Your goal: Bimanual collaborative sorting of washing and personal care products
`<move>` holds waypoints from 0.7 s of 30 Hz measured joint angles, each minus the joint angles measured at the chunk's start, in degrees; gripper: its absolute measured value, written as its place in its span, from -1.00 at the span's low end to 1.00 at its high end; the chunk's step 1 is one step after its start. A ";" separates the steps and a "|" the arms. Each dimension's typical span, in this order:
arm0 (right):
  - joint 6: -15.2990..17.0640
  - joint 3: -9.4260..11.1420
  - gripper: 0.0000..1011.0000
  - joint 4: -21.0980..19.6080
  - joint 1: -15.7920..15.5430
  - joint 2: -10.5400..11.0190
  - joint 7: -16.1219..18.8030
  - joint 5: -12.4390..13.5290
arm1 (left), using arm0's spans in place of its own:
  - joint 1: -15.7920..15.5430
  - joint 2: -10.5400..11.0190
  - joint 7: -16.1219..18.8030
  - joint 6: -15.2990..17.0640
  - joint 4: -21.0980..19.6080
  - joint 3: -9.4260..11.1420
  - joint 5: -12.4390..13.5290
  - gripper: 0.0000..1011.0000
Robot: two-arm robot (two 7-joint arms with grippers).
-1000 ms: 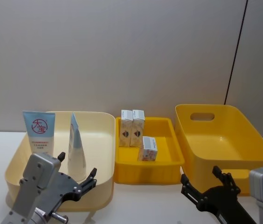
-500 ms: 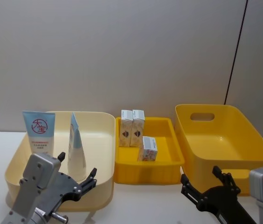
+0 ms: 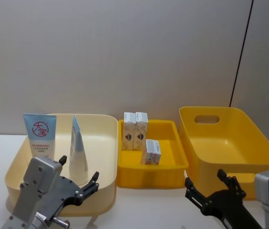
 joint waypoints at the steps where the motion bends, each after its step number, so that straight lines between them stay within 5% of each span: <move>1: 0.05 -0.02 0.98 0.00 0.14 -0.01 0.02 0.00 | 0.00 0.00 0.00 0.00 0.00 0.00 0.00 0.98; 9: 3.54 -0.90 0.98 -0.03 3.72 -0.91 1.25 0.62 | 0.00 0.00 0.00 0.00 0.00 0.00 0.00 0.98; 21: 17.29 -2.57 0.98 1.97 14.47 -6.20 0.04 2.92 | 0.00 0.00 0.00 0.00 0.00 0.00 0.00 0.98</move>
